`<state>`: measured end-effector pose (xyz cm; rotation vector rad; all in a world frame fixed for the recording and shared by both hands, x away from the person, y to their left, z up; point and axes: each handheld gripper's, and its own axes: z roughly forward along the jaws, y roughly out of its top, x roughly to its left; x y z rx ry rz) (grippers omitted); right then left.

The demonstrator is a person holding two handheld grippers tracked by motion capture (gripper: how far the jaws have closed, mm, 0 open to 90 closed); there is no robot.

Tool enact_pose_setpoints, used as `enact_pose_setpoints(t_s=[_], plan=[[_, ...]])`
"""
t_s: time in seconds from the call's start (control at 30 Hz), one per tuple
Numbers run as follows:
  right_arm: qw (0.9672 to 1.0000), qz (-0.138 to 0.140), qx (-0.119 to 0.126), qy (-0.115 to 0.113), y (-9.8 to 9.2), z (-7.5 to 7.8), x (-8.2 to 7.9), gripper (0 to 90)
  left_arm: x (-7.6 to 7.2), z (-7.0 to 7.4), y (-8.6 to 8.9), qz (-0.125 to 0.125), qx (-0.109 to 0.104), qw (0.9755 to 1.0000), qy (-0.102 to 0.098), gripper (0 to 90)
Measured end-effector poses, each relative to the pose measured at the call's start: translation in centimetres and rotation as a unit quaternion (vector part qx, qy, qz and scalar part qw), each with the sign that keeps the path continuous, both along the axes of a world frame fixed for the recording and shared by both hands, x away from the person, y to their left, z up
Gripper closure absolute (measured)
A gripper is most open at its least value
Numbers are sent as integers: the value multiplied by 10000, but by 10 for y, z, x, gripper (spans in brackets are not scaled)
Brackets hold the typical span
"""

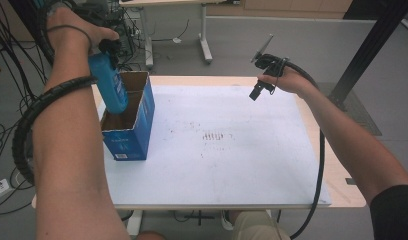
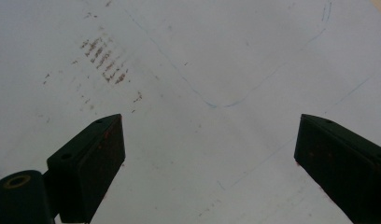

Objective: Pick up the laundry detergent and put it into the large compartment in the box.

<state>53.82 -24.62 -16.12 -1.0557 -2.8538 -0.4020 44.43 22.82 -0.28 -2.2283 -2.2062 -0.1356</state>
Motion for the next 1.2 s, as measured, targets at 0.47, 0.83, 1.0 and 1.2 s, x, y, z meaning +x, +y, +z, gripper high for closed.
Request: enact_pose_setpoints(t_s=[0.47,0.83,1.0,1.2], plan=[[9999,-4,-116,-43,6,1,-3,88,2,-61,-1,-133,9,9998,142,372],[9999,-14,-138,-25,8,1,-4,88,5,-101,-3,-159,-54,9995,280,372],[9999,-9,-148,-25,8,1,-4,88,5,-113,-3,-159,-44,9994,319,372],[9999,-8,-145,-31,8,0,-4,88,5,-120,-4,-187,-36,9992,343,372]])
